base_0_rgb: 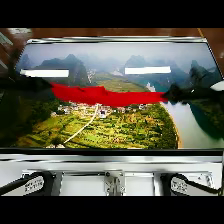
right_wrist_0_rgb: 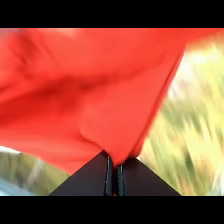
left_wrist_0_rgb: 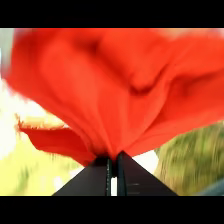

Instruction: Fold the shirts.

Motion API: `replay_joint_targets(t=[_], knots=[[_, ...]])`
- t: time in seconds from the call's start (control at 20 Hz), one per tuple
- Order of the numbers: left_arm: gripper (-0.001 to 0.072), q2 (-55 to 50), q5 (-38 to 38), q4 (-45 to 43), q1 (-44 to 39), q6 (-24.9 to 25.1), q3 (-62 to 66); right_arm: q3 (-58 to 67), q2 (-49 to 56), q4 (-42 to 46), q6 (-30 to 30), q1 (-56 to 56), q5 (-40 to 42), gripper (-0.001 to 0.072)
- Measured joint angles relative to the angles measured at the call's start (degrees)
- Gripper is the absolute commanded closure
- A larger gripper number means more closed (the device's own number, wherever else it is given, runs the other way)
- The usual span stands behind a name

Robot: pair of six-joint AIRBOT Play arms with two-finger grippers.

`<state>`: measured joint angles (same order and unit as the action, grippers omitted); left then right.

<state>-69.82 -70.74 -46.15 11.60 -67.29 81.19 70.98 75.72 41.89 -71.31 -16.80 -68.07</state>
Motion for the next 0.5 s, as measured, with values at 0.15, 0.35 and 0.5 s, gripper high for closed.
replay_joint_targets(t=[0.15, 0.35, 0.5], knots=[[0.0669, 8.59, 5.97, 0.04, -0.28, -0.63, 16.70, 13.92, -12.50, -1.20, 0.57, 0.02, 6.25, 0.0655], [0.0670, 20.13, 15.56, -1.22, -0.46, -7.26, 30.71, 26.60, -28.15, 3.15, -5.07, 0.02, 17.62, 0.0656], [0.0670, 28.00, 18.05, -6.25, -0.57, -12.61, 34.45, 30.25, -37.48, 11.02, -9.31, 0.02, 19.67, 0.0656]])
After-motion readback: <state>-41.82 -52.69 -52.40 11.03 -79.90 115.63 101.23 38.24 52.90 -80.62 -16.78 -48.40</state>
